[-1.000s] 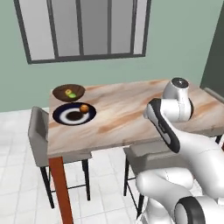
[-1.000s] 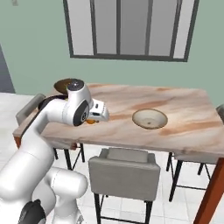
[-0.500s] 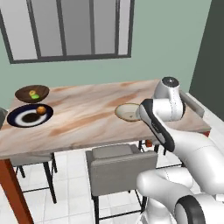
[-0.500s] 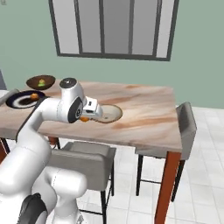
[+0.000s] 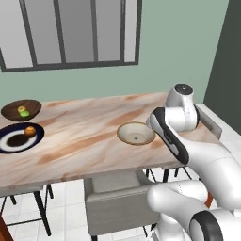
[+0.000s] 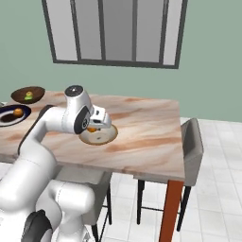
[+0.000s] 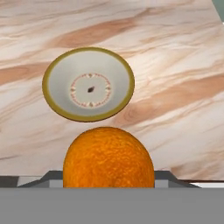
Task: Take the fruits from the plate on the dining counter and place two fruits in each bowl.
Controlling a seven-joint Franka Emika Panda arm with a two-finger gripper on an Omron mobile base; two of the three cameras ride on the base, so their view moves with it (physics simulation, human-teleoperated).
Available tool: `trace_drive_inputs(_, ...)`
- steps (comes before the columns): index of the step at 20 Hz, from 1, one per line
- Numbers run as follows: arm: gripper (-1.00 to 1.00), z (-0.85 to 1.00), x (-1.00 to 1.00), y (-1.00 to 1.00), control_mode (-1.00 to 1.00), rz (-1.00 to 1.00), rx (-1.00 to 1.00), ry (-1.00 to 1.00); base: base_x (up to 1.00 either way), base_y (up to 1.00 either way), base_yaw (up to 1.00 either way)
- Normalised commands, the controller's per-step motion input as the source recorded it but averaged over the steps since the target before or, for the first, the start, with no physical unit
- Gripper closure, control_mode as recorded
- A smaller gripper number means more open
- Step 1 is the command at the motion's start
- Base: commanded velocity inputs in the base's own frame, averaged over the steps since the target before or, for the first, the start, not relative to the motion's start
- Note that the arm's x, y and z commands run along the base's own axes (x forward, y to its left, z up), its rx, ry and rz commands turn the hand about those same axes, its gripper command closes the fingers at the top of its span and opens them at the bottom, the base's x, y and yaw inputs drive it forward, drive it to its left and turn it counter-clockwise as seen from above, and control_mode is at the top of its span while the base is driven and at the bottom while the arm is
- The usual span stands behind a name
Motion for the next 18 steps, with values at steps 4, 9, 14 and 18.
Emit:
trace_drive_inputs(4,1.00,0.00,0.00,0.00,1.00,0.00,0.00,0.00,0.55,0.09,0.00)
trace_drive_inputs(9,1.00,0.00,0.00,0.00,1.00,0.00,0.00,0.00,0.02,0.00,0.00)
trace_drive_inputs(14,1.00,0.00,0.00,0.00,1.00,0.00,0.00,0.00,0.00,0.00,0.00)
trace_drive_inputs(18,1.00,0.00,0.35,0.00,-1.00,0.00,0.00,0.03,0.03,0.00,0.00)
